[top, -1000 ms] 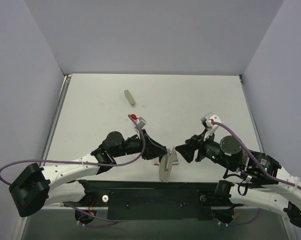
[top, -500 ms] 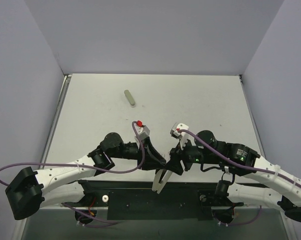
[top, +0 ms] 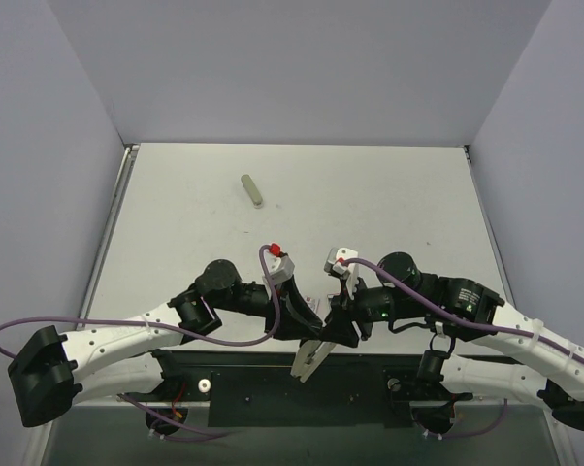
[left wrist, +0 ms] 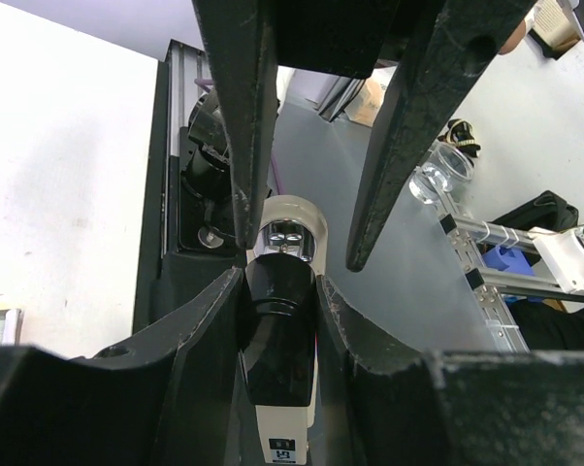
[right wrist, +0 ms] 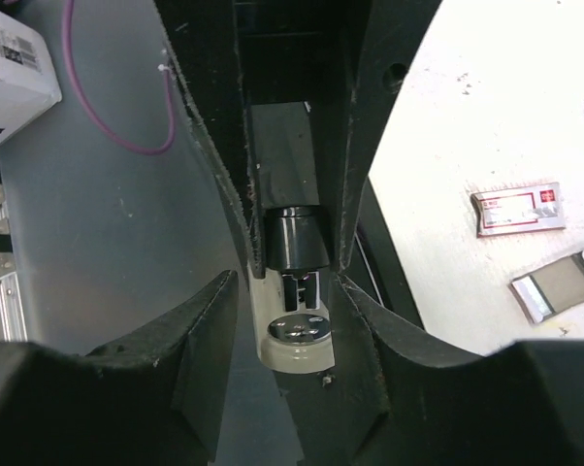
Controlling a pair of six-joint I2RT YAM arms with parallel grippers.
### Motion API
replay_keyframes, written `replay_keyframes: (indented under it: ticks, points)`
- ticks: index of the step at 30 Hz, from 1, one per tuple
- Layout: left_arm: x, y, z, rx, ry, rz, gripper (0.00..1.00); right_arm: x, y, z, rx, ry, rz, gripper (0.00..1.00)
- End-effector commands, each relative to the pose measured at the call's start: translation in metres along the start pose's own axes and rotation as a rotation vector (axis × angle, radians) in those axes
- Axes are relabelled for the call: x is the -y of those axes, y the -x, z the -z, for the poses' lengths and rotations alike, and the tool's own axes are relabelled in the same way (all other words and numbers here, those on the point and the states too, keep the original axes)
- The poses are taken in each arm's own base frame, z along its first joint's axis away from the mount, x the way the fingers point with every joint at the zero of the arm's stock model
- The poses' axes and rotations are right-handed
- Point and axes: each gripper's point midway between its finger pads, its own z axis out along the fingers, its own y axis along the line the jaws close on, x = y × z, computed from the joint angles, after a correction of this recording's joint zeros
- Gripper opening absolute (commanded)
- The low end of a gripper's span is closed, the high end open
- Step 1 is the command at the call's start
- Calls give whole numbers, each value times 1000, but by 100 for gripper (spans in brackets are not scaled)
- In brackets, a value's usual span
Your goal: Unload the staples from the stapler
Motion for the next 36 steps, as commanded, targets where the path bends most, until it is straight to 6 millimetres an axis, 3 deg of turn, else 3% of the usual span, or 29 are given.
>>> replay_keyframes:
  ticks: [1,16,26,34,36]
  points:
    - [30,39,0,82,-79,-133,0,-17,0,8,-2,88,31,38]
    - [42,40,2,75,-112,-164,0,-16,-11,-1,-52,105,33,38]
    - [47,44,4,86,-117,-184,0,-17,-28,-8,-103,132,38,28]
    - [49,47,4,93,-123,-190,0,-16,-36,-17,-114,126,31,0]
    - [48,48,4,101,-115,-191,0,-13,-40,-19,-117,107,28,0]
